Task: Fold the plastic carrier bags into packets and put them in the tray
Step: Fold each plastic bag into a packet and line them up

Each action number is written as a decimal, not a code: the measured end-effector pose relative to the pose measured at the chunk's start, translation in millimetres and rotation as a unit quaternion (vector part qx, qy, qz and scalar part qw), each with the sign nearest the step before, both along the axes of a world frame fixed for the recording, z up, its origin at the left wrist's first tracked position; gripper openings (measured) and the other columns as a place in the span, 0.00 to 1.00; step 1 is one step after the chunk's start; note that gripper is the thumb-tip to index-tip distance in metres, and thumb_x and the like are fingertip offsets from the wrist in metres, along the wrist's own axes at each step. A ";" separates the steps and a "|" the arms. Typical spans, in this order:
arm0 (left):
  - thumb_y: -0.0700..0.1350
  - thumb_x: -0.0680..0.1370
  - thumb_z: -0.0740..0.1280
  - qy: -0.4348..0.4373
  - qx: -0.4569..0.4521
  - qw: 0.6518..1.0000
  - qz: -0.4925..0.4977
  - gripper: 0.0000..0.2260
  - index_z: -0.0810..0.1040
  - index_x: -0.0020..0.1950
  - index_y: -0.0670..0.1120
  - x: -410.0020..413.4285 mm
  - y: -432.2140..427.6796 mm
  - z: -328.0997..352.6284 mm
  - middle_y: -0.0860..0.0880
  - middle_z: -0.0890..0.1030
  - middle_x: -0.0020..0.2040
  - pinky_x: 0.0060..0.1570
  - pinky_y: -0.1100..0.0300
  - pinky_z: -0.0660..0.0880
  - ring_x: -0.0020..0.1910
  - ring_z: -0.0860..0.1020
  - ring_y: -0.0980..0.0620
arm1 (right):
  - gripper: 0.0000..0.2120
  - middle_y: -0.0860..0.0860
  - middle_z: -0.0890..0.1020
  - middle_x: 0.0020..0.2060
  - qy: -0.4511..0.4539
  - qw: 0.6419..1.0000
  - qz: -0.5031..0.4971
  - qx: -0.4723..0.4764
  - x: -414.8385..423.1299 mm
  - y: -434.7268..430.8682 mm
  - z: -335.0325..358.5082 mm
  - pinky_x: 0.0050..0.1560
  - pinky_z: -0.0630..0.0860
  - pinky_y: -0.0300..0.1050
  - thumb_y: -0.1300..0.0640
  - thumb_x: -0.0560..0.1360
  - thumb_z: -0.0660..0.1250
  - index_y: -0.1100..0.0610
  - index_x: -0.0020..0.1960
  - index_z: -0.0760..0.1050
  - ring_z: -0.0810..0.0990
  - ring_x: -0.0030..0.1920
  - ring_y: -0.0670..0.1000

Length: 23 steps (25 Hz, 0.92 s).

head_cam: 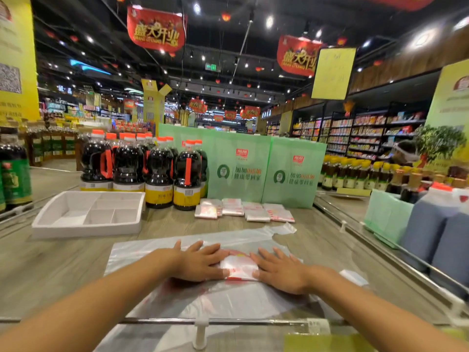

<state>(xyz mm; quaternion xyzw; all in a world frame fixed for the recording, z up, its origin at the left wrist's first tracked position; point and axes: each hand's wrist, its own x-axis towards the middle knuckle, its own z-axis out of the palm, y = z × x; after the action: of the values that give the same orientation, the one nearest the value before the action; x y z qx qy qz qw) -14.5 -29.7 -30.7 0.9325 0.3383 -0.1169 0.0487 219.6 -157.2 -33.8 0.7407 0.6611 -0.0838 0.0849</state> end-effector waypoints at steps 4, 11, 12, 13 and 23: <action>0.85 0.59 0.39 0.002 -0.028 1.000 0.001 0.49 0.40 0.79 0.70 -2.7 -2.9 6.3 0.60 0.38 0.82 0.72 0.28 0.37 0.82 0.39 0.45 | 0.32 0.45 0.41 0.83 -0.004 1.000 -0.009 -0.007 -0.9 -4.7 5.9 0.78 0.39 0.64 0.31 0.82 0.44 0.39 0.82 0.40 0.39 0.82 0.58; 0.84 0.61 0.41 -0.057 -0.021 0.998 -0.002 0.47 0.43 0.79 0.70 -9.9 -7.8 2.8 0.59 0.42 0.83 0.73 0.30 0.37 0.82 0.41 0.46 | 0.35 0.44 0.53 0.82 0.062 0.990 0.055 0.113 -6.8 -12.7 5.6 0.81 0.47 0.52 0.32 0.81 0.52 0.46 0.83 0.53 0.48 0.82 0.49; 0.83 0.63 0.42 -0.065 -0.021 0.998 -0.003 0.45 0.44 0.79 0.71 -11.0 -8.3 2.3 0.59 0.43 0.83 0.73 0.30 0.36 0.82 0.41 0.46 | 0.31 0.44 0.56 0.82 0.079 0.985 0.069 0.139 -8.8 -11.9 4.6 0.81 0.48 0.48 0.39 0.83 0.58 0.47 0.82 0.55 0.51 0.82 0.47; 0.82 0.65 0.43 -0.072 -0.022 0.997 -0.005 0.43 0.44 0.79 0.71 -11.6 -8.6 2.2 0.59 0.43 0.83 0.73 0.30 0.36 0.83 0.42 0.46 | 0.29 0.43 0.58 0.81 0.094 0.980 0.076 0.157 -11.0 -11.4 4.1 0.81 0.50 0.45 0.45 0.84 0.60 0.47 0.82 0.57 0.54 0.81 0.46; 0.74 0.79 0.48 -0.062 -0.030 0.997 -0.019 0.33 0.42 0.80 0.67 -13.3 -12.2 7.7 0.56 0.44 0.84 0.75 0.32 0.38 0.82 0.42 0.47 | 0.31 0.39 0.65 0.78 0.031 0.982 0.138 0.125 -18.5 -10.2 12.9 0.76 0.63 0.46 0.34 0.81 0.57 0.42 0.81 0.58 0.67 0.75 0.46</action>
<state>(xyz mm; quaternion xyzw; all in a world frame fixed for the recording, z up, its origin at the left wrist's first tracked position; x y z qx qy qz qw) -27.9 -41.9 -23.0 0.9424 0.3130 -0.0700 0.0950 201.0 -167.4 -20.9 0.6444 0.7644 -0.0111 -0.0182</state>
